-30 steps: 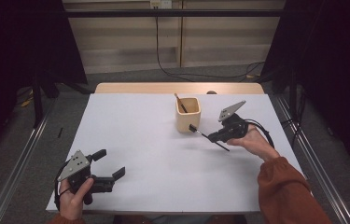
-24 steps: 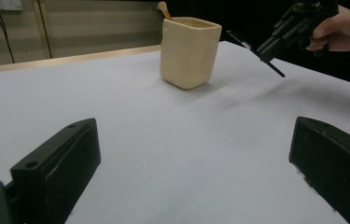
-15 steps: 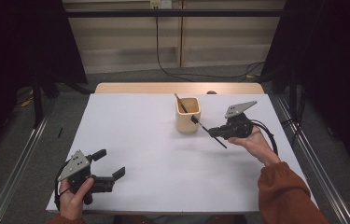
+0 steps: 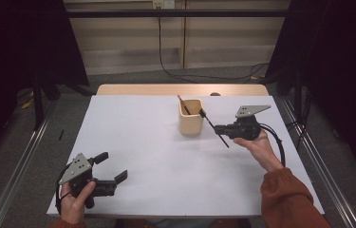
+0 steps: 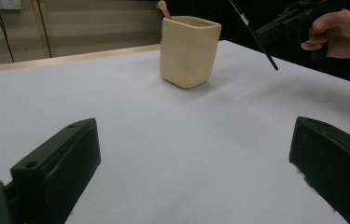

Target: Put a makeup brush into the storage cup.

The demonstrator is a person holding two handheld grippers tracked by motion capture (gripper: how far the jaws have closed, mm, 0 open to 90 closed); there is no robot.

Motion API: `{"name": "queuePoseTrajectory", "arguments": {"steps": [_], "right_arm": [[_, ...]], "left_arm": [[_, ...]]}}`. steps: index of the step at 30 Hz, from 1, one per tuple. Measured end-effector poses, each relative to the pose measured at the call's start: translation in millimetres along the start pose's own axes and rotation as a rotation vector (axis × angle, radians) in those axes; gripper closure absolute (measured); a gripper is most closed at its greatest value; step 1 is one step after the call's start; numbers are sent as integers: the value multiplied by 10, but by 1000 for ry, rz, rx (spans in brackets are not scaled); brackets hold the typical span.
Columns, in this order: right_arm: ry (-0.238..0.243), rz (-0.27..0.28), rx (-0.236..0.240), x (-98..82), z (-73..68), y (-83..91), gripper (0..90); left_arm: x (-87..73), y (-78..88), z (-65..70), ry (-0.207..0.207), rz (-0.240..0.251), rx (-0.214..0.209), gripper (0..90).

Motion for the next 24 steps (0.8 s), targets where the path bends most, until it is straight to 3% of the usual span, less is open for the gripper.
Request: {"name": "queuePoseTrajectory", "arguments": {"steps": [4, 6, 19, 24], "right_arm": [[14, 54, -25, -21, -25, 16, 861], [24, 43, -17, -27, -42, -2, 861], [-26, 187, 15, -40, -49, 30, 861], [-34, 244, -22, -4, -68, 93, 862]], "left_arm": [[1, -1, 10, -1, 3, -3, 19], [2, 1, 12, -4, -1, -3, 20], [-1, 6, 13, 1, 7, -3, 19], [-4, -4, -7, 7, 2, -1, 20]]}}
Point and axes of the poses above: each handheld gripper's, and its own axes: y roughly backward along the jaws, x roughly out of its top, z roughly to its right, the point moved 1 cm from there along -y, roughly forward along the jaws, and after that the axes turned 9 degrees about -z, right-handed, at the moved point
